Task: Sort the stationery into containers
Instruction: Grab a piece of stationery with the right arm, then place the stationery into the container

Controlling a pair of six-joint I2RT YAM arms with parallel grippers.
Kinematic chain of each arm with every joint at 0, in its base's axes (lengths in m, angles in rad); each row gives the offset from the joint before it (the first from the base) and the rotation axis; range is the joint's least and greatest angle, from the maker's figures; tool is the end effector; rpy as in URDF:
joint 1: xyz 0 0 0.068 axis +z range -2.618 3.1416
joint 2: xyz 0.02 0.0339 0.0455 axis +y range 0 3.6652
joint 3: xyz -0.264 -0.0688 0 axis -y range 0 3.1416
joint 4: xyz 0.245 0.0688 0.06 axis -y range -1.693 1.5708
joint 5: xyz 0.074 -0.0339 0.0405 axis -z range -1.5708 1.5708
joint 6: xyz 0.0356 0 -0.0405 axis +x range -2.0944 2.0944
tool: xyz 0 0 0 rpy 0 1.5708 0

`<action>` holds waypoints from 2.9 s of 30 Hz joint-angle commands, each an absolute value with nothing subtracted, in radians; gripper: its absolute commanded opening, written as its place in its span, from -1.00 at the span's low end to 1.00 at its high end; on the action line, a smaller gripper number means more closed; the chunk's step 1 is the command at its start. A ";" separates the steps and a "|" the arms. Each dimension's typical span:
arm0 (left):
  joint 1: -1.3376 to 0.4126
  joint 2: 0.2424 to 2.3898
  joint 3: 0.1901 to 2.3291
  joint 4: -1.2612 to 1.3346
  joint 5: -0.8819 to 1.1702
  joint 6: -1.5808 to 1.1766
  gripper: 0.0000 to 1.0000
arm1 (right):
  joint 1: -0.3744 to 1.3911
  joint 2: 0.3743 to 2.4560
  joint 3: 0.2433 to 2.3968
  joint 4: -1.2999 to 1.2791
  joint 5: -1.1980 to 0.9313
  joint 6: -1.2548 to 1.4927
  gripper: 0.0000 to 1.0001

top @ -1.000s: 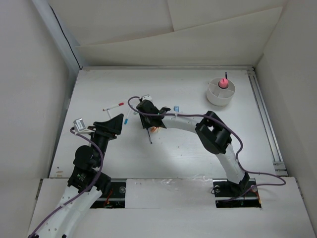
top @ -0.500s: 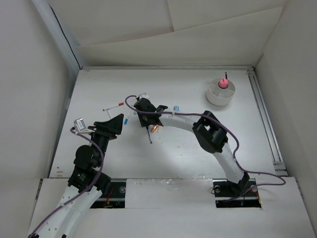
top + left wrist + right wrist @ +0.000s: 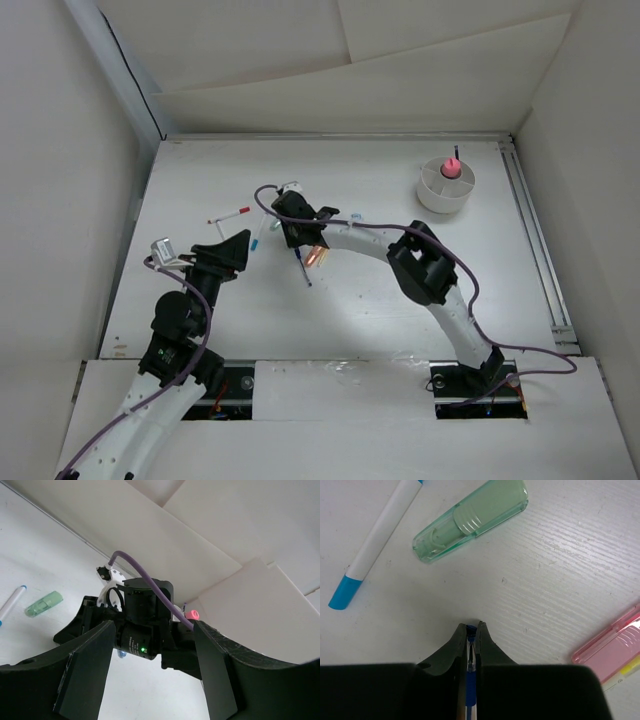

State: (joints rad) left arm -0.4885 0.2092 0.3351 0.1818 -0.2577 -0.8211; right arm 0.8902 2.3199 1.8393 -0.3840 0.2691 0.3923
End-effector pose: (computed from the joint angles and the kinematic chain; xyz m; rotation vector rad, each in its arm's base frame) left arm 0.0931 -0.0392 0.2915 -0.4470 1.2573 -0.9589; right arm 0.3315 0.3943 0.1644 -0.4770 2.3640 0.2697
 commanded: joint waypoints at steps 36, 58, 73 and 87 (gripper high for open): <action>-0.485 0.452 0.295 0.370 -0.153 -0.787 0.21 | -0.184 1.916 1.841 -0.054 0.405 0.420 -1.00; -0.485 0.537 0.304 0.417 -0.153 -0.787 0.21 | 0.023 2.151 1.924 0.071 0.773 0.028 -1.00; -0.485 0.537 0.304 0.417 -0.153 -0.778 0.21 | 0.064 2.200 1.868 0.160 0.934 -0.080 -1.00; -0.485 0.514 0.304 0.417 -0.135 -0.787 0.21 | 0.138 2.019 1.637 0.253 0.953 -0.071 -0.33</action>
